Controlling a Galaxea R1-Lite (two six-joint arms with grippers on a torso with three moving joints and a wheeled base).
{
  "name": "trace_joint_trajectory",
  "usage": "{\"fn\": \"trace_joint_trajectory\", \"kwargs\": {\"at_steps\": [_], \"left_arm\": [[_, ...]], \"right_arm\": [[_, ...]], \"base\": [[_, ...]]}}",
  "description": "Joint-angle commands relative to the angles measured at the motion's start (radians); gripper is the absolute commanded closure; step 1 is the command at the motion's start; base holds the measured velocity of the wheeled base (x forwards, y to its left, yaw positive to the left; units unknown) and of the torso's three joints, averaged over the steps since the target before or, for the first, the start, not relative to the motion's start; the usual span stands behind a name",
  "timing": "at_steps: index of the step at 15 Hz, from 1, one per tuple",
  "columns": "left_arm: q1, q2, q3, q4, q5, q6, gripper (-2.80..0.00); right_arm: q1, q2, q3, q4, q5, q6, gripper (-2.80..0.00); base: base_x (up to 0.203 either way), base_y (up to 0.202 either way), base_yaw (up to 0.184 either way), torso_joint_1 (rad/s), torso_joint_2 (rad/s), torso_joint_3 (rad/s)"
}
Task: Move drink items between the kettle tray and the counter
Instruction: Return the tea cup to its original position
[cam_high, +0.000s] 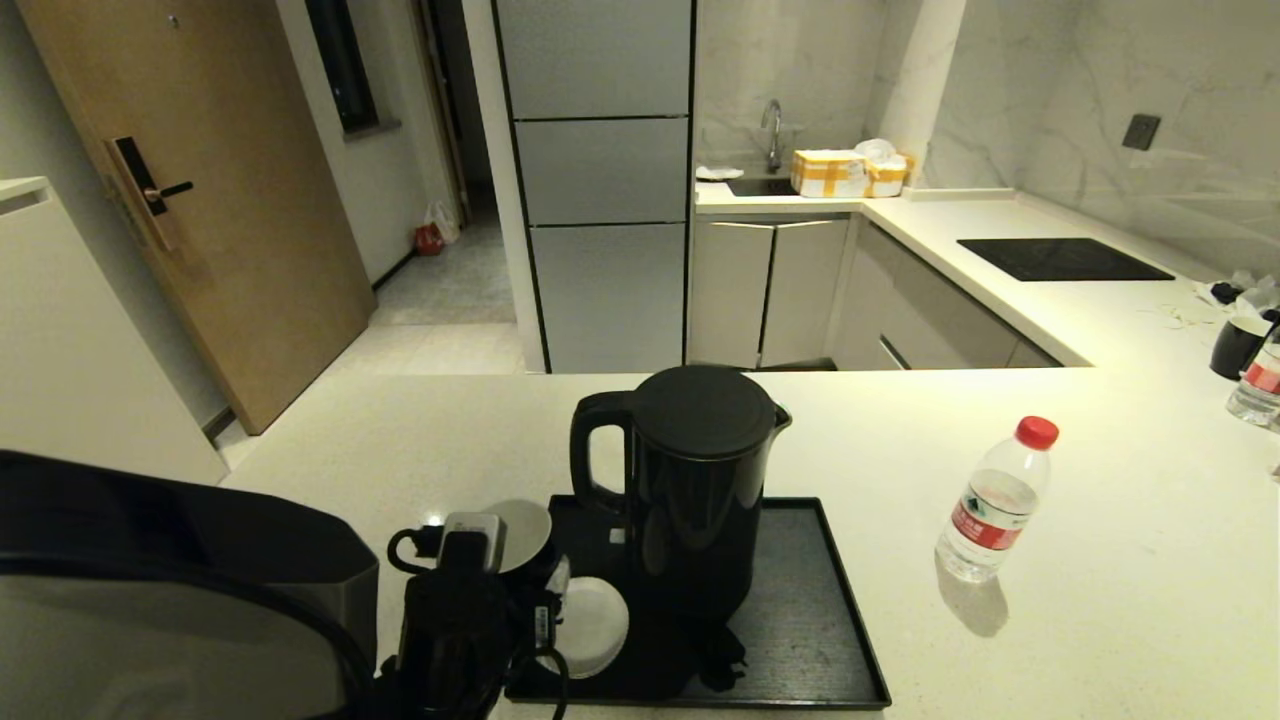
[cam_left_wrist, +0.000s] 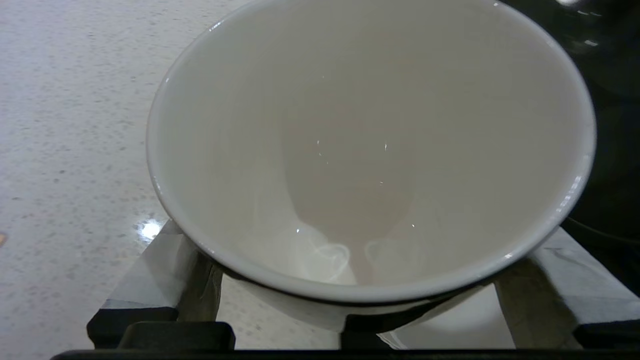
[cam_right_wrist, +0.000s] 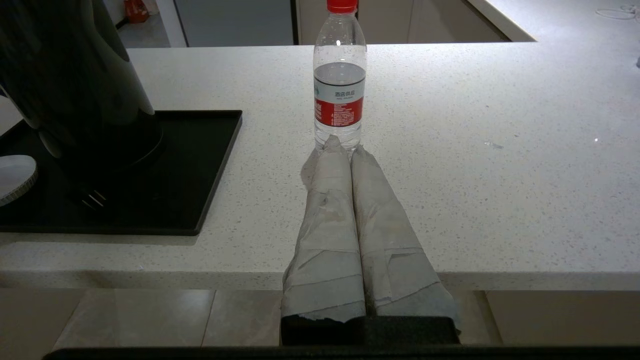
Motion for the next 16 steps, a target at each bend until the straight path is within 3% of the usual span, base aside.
{"fn": "trace_joint_trajectory", "kwargs": {"at_steps": [1,8,16], "left_arm": [[-0.016,0.007,-0.002,-0.009,0.005,-0.002,0.00],[-0.111,0.062,-0.019,-0.009,0.012,0.000,0.00],[-0.115,0.133,-0.043,-0.009,0.011,-0.003,0.00]], "right_arm": [[0.000,0.001,0.000,0.000,0.000,-0.001,0.00],[0.000,0.001,0.000,0.000,0.000,-0.001,0.00],[0.000,0.001,0.000,0.000,0.002,-0.001,0.00]], "base": [[0.000,0.000,0.000,0.000,0.00,0.000],[0.000,0.000,0.000,0.000,0.00,0.000],[0.000,0.000,0.000,0.000,0.00,0.000]]}}
